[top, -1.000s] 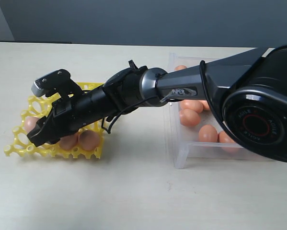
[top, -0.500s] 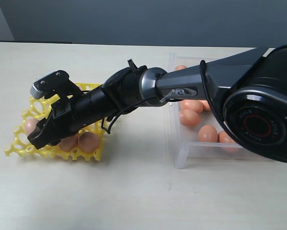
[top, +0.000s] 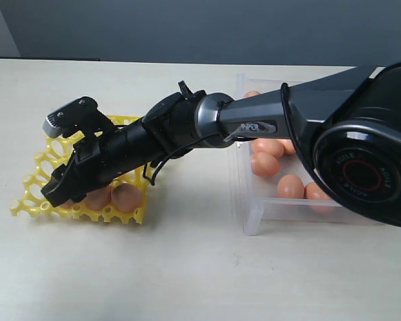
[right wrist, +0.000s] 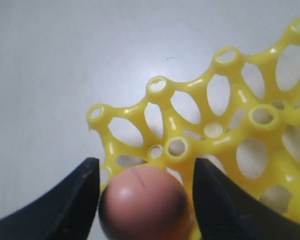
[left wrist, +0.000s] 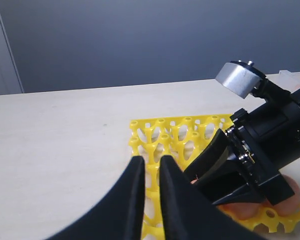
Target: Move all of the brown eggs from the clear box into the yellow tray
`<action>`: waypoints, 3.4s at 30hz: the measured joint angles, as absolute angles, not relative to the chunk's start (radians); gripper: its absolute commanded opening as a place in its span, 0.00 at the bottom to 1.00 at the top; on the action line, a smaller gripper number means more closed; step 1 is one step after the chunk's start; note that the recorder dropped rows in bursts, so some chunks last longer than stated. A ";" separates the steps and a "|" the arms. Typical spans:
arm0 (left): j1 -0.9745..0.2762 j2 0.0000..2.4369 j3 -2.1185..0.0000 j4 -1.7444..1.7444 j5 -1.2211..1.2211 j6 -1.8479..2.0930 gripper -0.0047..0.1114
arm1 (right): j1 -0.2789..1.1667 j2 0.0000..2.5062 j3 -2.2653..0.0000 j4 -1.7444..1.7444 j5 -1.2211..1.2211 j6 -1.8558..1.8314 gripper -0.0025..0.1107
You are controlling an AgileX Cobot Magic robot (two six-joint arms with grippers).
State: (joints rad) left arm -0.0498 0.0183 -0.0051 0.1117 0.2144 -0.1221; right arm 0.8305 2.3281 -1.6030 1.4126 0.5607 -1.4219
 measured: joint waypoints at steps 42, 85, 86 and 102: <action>-0.050 0.018 -0.005 0.112 0.214 -0.122 0.15 | 0.380 1.869 -1.331 -0.200 0.863 0.106 0.19; -0.050 0.018 -0.005 0.112 0.214 -0.122 0.15 | 0.333 2.124 -1.396 -0.207 0.638 0.101 0.49; -0.050 0.018 -0.005 0.112 0.214 -0.122 0.15 | 0.333 2.124 -1.396 -0.205 0.638 0.101 0.47; -0.050 0.018 -0.005 0.112 0.214 -0.122 0.15 | 0.371 1.933 -1.396 -0.151 0.712 0.101 0.03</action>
